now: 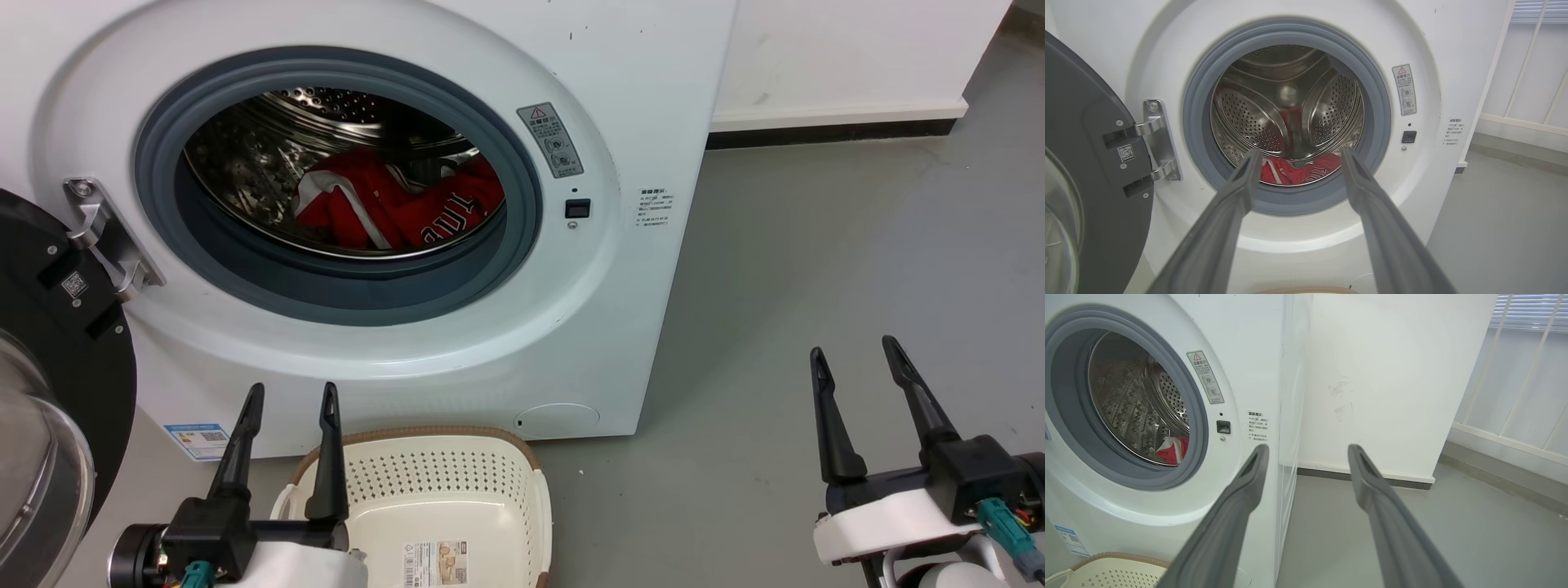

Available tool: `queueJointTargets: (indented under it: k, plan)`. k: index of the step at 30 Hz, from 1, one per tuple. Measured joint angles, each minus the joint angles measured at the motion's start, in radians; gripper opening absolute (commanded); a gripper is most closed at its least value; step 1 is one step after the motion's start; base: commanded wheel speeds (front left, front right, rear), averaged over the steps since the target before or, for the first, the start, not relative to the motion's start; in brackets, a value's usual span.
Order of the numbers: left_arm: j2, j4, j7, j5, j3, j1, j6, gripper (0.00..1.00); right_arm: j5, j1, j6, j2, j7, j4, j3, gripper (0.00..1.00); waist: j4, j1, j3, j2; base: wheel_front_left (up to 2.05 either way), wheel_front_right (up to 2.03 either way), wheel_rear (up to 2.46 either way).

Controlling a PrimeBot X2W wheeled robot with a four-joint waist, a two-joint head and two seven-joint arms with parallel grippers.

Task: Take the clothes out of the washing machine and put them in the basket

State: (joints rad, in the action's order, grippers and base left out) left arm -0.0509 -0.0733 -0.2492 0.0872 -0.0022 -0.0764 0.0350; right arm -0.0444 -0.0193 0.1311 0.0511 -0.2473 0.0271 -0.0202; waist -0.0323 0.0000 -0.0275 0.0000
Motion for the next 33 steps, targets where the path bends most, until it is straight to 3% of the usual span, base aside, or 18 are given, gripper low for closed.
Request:
queueJointTargets:
  k: [8,33]
  plan:
    - [0.000,0.001,-0.012,0.014,0.006,-0.007,0.044,1.00,0.045,0.000,0.000,0.000,-0.014,0.008,-0.009,1.00,0.007,0.0000,-0.001,0.0000,0.00,0.00,0.00]
    - [0.000,0.045,-0.014,0.038,0.033,0.003,0.080,1.00,0.113,-0.012,0.000,0.000,-0.015,0.043,-0.022,1.00,-0.009,0.0000,-0.032,0.0000,0.00,0.00,0.00]
